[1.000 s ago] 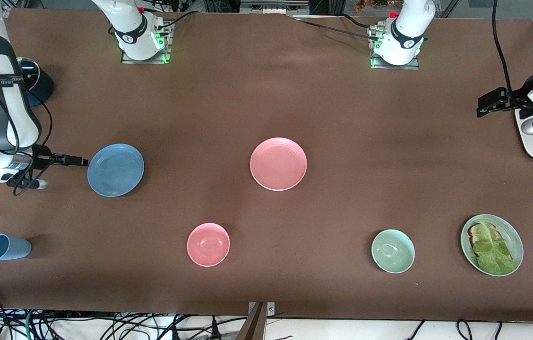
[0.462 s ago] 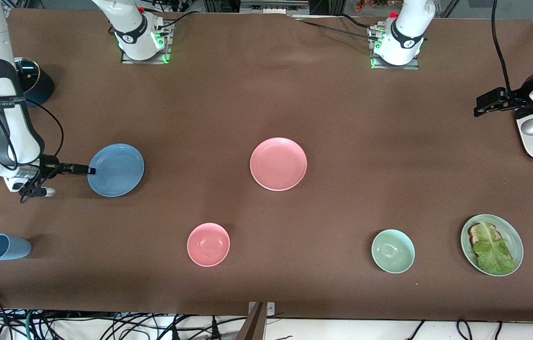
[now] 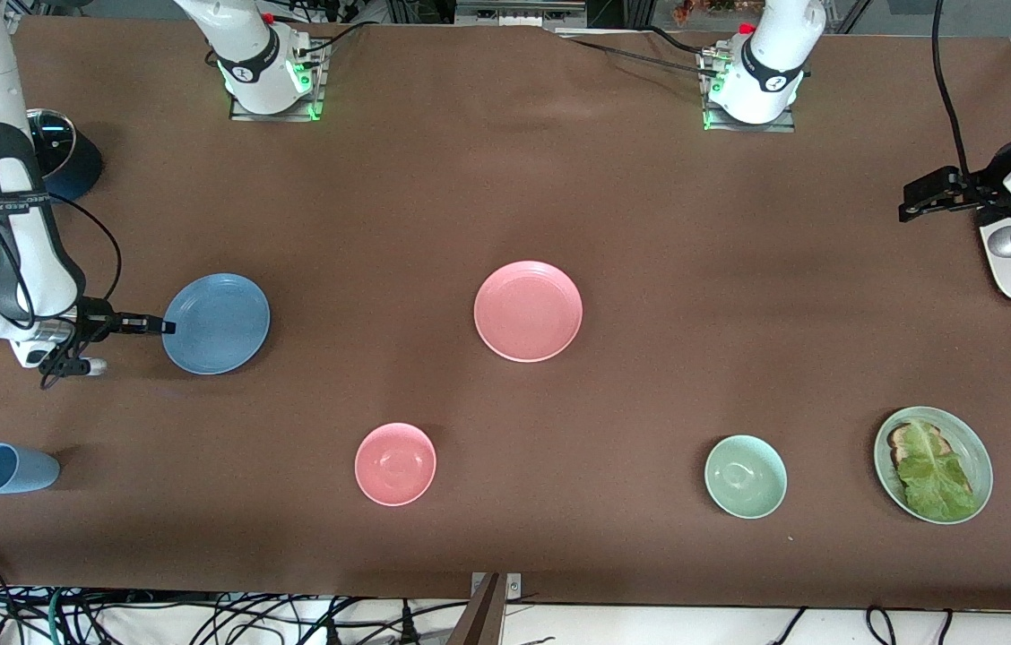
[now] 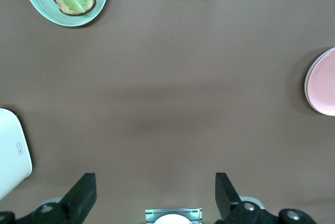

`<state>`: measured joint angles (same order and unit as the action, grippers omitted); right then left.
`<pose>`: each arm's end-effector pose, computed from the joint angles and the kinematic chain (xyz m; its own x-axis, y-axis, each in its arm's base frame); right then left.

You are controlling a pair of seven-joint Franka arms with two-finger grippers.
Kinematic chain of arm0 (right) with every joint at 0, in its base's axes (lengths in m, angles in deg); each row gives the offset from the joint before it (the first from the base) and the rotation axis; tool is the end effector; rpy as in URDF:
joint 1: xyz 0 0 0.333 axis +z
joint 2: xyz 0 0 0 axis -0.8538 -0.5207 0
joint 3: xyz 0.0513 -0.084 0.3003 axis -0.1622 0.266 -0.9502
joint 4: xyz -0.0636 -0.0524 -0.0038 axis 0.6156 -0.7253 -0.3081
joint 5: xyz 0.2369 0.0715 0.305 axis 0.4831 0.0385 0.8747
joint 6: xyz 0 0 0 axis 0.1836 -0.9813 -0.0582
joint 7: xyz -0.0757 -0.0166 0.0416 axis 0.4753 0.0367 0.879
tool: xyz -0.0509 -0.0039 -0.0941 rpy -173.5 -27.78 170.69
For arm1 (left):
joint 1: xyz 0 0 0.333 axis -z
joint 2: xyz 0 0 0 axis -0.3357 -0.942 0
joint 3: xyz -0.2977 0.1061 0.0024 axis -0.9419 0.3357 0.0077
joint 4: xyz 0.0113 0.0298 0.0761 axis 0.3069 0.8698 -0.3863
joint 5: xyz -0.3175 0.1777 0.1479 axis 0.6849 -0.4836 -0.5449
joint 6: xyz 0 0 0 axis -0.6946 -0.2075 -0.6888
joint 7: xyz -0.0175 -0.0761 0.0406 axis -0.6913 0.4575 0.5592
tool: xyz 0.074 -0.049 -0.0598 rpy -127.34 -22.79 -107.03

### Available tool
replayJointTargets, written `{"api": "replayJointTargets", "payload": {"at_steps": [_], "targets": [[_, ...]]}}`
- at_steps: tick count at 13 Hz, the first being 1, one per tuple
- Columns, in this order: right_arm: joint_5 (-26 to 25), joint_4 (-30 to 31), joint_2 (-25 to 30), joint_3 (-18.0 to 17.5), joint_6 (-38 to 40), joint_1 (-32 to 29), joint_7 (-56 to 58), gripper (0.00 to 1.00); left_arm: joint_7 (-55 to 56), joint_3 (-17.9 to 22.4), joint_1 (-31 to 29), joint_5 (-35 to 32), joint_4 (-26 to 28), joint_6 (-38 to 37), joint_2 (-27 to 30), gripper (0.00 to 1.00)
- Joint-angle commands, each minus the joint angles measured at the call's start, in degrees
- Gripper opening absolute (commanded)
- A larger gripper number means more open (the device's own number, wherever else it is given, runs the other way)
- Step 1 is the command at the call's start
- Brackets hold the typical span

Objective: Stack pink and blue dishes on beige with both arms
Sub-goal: 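Lower the right gripper onto the blue plate rim and close it, then carry the blue plate with the right gripper onto the pink plate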

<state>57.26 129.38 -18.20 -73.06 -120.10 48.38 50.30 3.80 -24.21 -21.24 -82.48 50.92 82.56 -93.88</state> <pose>0.5895 -0.1736 0.1726 0.9795 -0.0104 -0.2013 -0.0808 -0.9351 -0.3451 0.5592 0.0016 0.5969 0.9837 -0.0359 -0.1761 -0.0343 -0.9993 0.0118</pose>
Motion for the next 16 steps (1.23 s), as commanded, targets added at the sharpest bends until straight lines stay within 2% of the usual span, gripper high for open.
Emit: {"api": "replayJointTargets", "payload": {"at_steps": [1, 2, 3, 6, 8, 10, 13, 16], "targets": [[1.42, -0.88, -0.65, -0.61, 0.40, -0.83, 1.36, 0.09, -1.19, 0.17, -0.14, 1.04, -0.87, -0.39, -0.34, 1.00], [1.42, -0.88, -0.65, -0.70, 0.67, -0.75, 1.36, 0.02, -1.19, 0.17, -0.14, 1.04, -0.79, -0.39, -0.34, 1.00], [1.42, -1.06, -0.56, -0.70, 1.02, -0.75, 1.27, 0.00, -1.19, 0.17, -0.14, 1.04, -0.79, -0.39, -0.34, 1.00], [1.24, -2.90, -0.21, -1.22, 3.55, -0.31, 1.36, 0.00, -1.19, 0.17, -0.14, 1.04, -0.88, -0.39, -0.34, 1.00], [1.16, -6.14, 0.67, -2.89, 9.42, 0.40, 0.57, 0.00, -1.19, 0.26, -0.14, 0.78, -0.88, -0.30, -0.77, 1.00], [0.81, -6.86, 2.24, -3.68, 14.01, 1.62, 0.57, 0.00, -1.19, 0.17, -0.14, 0.87, -0.88, -0.30, -0.87, 1.00], [0.36, -6.77, 6.72, -3.95, 17.00, 7.49, -0.21, 0.00, -1.19, 0.17, -0.14, 0.87, -0.88, -0.30, -0.87, 1.00], [0.02, -7.21, 8.84, -4.04, 17.28, 15.04, -11.34, 0.00, -1.19, 0.17, -0.14, 0.87, -0.88, -0.30, -0.87, 1.00]]}}
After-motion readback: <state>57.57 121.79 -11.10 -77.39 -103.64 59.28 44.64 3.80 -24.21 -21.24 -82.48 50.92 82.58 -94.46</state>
